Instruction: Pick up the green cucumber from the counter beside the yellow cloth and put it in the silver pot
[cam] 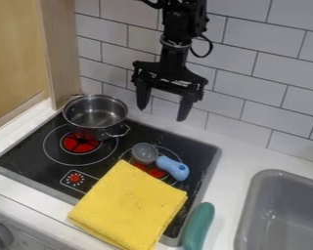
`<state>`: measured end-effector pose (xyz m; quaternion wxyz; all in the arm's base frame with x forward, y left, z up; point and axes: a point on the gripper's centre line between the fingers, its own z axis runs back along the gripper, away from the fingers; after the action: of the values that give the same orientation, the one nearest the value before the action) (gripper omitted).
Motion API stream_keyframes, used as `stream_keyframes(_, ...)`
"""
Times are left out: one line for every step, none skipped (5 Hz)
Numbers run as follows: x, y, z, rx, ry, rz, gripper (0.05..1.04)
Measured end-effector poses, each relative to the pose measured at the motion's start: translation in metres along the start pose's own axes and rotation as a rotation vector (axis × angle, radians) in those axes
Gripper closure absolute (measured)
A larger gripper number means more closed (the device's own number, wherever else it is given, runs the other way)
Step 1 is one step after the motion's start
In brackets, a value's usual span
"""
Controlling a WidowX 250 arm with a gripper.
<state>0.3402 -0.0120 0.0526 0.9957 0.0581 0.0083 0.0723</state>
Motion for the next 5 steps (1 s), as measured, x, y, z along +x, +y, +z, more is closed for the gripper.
stream_keyframes(-0.014, 0.000, -0.016, 0.015, 0.062, -0.009, 0.085)
stream_keyframes(-0.045, 0.001, -0.011, 0.039, 0.092, -0.028, 0.085)
stream_keyframes(-0.074, -0.009, 0.028, 0.026, -0.011, -0.057, 0.085)
stream_keyframes(-0.108, -0.013, 0.027, -0.032, 0.018, -0.070, 0.085)
stream_keyframes(-0.138, -0.028, 0.009, -0.079, 0.079, -0.148, 0.085)
